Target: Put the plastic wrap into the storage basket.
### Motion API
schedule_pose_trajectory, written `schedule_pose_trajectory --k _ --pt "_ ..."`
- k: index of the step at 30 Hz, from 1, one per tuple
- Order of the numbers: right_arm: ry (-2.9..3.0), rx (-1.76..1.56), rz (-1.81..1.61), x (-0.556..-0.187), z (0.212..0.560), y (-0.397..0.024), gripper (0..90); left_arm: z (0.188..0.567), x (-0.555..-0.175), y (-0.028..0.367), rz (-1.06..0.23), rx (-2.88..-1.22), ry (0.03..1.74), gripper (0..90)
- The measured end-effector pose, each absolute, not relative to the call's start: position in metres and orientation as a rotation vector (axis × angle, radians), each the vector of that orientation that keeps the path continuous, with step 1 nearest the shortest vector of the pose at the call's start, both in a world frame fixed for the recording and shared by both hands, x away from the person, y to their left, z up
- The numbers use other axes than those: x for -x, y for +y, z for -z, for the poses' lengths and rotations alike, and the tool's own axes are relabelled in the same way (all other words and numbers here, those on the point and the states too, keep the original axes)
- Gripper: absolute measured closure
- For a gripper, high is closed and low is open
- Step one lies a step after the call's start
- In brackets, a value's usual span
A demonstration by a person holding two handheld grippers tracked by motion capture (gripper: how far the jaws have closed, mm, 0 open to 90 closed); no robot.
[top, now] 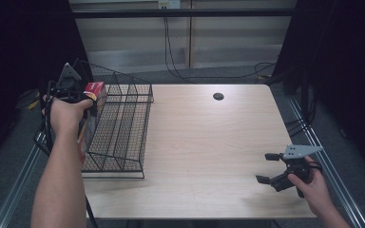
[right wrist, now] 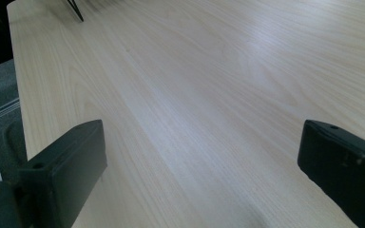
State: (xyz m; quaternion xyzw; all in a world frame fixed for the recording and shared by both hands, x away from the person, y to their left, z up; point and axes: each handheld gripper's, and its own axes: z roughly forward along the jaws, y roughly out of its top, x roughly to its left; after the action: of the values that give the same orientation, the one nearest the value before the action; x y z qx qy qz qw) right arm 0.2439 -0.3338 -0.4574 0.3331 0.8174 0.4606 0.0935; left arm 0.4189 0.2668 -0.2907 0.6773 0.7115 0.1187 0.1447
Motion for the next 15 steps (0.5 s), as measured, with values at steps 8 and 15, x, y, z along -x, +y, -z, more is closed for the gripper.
schedule_pose_trajectory --k 8,15 --pt "2.425 -0.988 -1.367 -0.2435 0.4572 -0.3338 1.7 0.2895 -0.418 0.2681 -0.35 -1.937 2.066 39.4" --pt "2.429 -0.984 -1.367 -0.2438 0.4573 -0.3335 1.7 0.2877 -0.4172 0.2733 -0.334 -1.931 2.079 38.8"
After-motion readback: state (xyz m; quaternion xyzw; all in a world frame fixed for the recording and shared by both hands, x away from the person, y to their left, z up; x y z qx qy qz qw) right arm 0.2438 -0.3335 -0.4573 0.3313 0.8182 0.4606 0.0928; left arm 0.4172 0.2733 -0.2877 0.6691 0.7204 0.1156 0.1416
